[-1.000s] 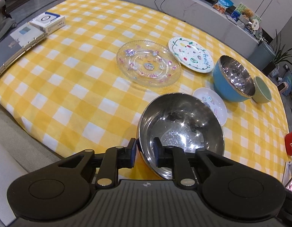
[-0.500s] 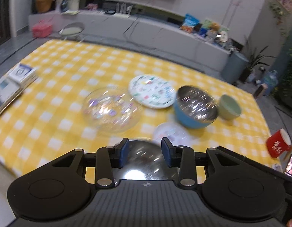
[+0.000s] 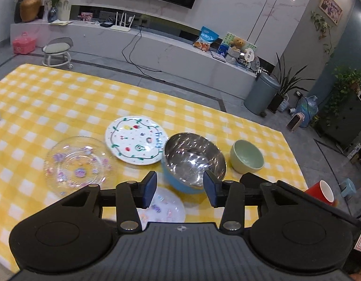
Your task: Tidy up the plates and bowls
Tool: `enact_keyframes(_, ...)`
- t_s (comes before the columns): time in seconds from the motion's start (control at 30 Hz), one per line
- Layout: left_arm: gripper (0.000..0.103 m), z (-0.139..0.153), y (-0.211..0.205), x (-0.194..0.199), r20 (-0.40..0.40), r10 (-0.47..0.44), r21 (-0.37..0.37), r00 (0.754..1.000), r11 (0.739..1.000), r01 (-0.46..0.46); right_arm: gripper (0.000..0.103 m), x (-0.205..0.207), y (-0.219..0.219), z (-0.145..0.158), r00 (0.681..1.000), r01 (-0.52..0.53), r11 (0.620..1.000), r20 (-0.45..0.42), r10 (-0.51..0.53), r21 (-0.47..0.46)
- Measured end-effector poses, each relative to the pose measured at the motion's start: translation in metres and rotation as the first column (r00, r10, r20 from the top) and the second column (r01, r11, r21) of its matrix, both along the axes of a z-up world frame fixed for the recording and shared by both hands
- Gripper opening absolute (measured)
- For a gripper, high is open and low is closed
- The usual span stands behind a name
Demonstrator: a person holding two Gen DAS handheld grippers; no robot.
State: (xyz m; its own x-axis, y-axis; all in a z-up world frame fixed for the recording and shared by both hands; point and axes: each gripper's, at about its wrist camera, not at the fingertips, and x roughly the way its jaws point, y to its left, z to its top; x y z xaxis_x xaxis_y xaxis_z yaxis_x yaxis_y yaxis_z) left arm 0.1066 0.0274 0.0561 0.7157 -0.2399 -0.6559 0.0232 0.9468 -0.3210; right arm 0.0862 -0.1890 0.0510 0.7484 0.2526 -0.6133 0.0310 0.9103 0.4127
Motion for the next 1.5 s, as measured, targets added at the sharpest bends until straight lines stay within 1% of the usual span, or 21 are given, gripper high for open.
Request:
enact_keyframes(0.03, 0.053, -0.002, -0.001, 0.005, -0.002, -0.001, -0.001, 1.000, 1.000, 0.001, 0.079, 0.004, -0.002, -0.002, 1.000, 0.004, 1.000, -0.006, -0.004, 0.004)
enact_keyframes(0.13, 0.053, -0.009, -0.006, 0.017, -0.010, -0.003, -0.006, 1.000, 1.000, 0.002, 0.079, 0.016, -0.009, -0.009, 0.999, 0.025, 1.000, -0.031, -0.025, 0.011)
enact_keyframes(0.27, 0.053, -0.016, -0.005, 0.035, -0.027, 0.008, -0.041, 1.000, 0.999, -0.009, 0.078, 0.033, -0.019, -0.022, 0.996, 0.060, 0.998, -0.062, -0.059, 0.014)
enact_keyframes(0.33, 0.053, -0.021, -0.007, 0.044, -0.033, 0.008, -0.045, 0.999, 0.999, -0.009, 0.076, 0.040, -0.023, -0.028, 0.994, 0.070, 0.997, -0.080, -0.068, 0.019)
enact_keyframes(0.4, 0.053, -0.027, -0.011, 0.050, -0.039, 0.008, -0.033, 0.999, 0.999, -0.009, 0.073, 0.047, -0.025, -0.034, 0.993, 0.080, 0.997, -0.093, -0.077, 0.023)
enact_keyframes(0.57, 0.053, -0.042, -0.018, 0.070, -0.082, -0.001, -0.023, 0.997, 1.000, -0.001, 0.072, 0.063, -0.029, -0.047, 0.989, 0.096, 0.995, -0.119, -0.093, 0.020)
enact_keyframes(0.73, 0.053, -0.054, -0.025, 0.084, -0.099, -0.016, 0.019, 0.995, 1.000, 0.018, 0.067, 0.076, -0.030, -0.063, 0.985, 0.094, 0.995, -0.147, -0.089, 0.029)
enact_keyframes(0.77, 0.053, -0.057, -0.027, 0.086, -0.106, -0.020, 0.027, 0.994, 0.999, 0.023, 0.065, 0.078, -0.030, -0.066, 0.985, 0.092, 0.995, -0.152, -0.087, 0.031)
enact_keyframes(0.93, 0.053, -0.069, -0.031, 0.097, -0.146, -0.018, 0.055, 0.989, 0.998, 0.026, 0.062, 0.087, -0.029, -0.078, 0.981, 0.090, 0.995, -0.176, -0.082, 0.038)
enact_keyframes(1.03, 0.053, -0.075, -0.031, 0.102, -0.164, -0.025, 0.064, 0.986, 0.997, 0.036, 0.061, 0.091, -0.027, -0.085, 0.980, 0.084, 0.996, -0.183, -0.076, 0.034)
enact_keyframes(1.2, 0.051, -0.084, -0.032, 0.108, -0.193, -0.028, 0.060, 0.981, 0.997, 0.040, 0.057, 0.095, -0.026, -0.094, 0.980, 0.075, 0.995, -0.189, -0.062, 0.062)
enact_keyframes(1.3, 0.043, -0.086, -0.035, 0.109, -0.197, -0.025, 0.074, 0.980, 0.996, 0.040, 0.053, 0.095, -0.025, -0.095, 0.981, 0.067, 0.995, -0.184, -0.052, 0.074)
enact_keyframes(1.37, 0.033, -0.086, -0.034, 0.110, -0.196, -0.018, 0.079, 0.980, 0.996, 0.035, 0.044, 0.095, -0.024, -0.095, 0.982, 0.060, 0.994, -0.183, -0.042, 0.090)
enact_keyframes(1.4, 0.031, -0.086, -0.034, 0.109, -0.194, -0.015, 0.084, 0.981, 0.996, 0.031, 0.043, 0.095, -0.023, -0.095, 0.982, 0.057, 0.994, -0.183, -0.039, 0.095)
enact_keyframes(1.5, 0.018, -0.085, -0.034, 0.109, -0.186, -0.017, 0.099, 0.982, 0.994, 0.036, 0.033, 0.095, -0.021, -0.096, 0.982, 0.047, 0.993, -0.185, -0.027, 0.104)
